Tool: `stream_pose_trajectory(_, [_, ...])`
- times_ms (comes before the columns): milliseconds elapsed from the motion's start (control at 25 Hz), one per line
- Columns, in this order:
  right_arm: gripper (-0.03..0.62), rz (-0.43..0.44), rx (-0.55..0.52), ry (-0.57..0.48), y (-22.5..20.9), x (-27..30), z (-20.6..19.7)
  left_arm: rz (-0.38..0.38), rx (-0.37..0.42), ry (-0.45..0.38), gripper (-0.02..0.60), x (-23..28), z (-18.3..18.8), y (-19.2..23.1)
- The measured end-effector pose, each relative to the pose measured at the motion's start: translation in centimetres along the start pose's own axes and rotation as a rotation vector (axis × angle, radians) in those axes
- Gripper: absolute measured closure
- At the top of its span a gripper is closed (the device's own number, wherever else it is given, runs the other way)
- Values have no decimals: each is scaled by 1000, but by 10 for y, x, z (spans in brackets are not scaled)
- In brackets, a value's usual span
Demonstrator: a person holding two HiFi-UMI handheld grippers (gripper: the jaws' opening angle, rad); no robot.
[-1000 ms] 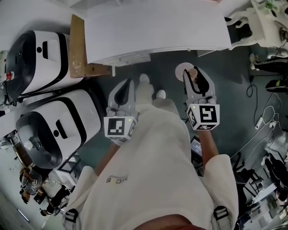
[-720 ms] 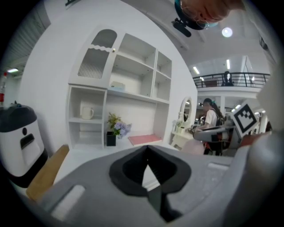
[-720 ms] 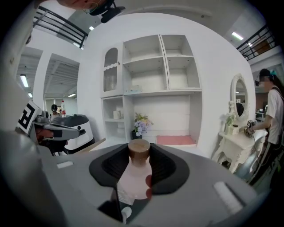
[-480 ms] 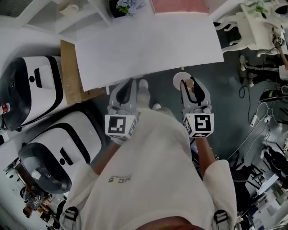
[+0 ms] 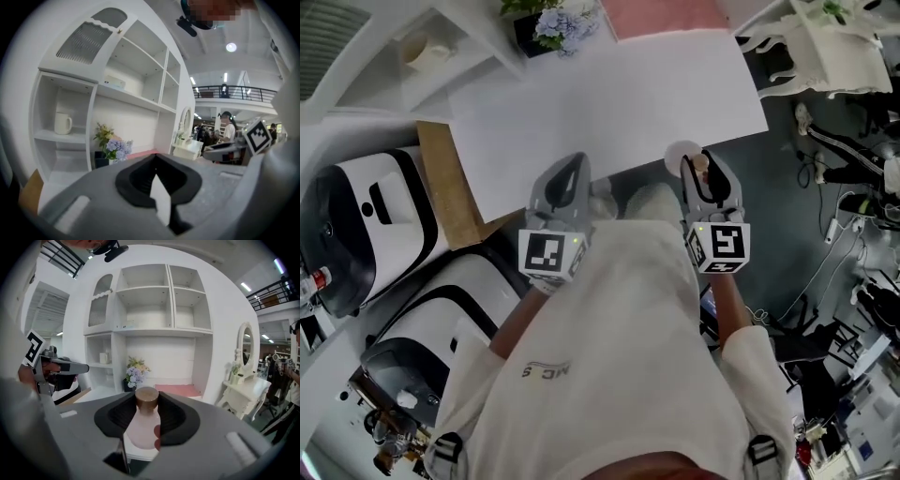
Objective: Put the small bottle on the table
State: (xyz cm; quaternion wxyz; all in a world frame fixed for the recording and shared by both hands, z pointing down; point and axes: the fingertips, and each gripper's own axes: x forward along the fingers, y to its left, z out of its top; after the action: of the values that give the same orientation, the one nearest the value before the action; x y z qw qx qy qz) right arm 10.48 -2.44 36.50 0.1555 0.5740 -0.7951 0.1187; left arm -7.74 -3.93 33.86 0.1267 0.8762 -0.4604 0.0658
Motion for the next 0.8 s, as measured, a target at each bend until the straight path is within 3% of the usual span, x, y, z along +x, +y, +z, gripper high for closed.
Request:
stream_pose_trajectory(320, [453,19,-32,24,-11,37,-23,-35,1,70,580,32,-12,8])
stream_pose_trajectory(800, [453,84,-35,46,-19,112,-73,-37,17,214,580,71,-66,26])
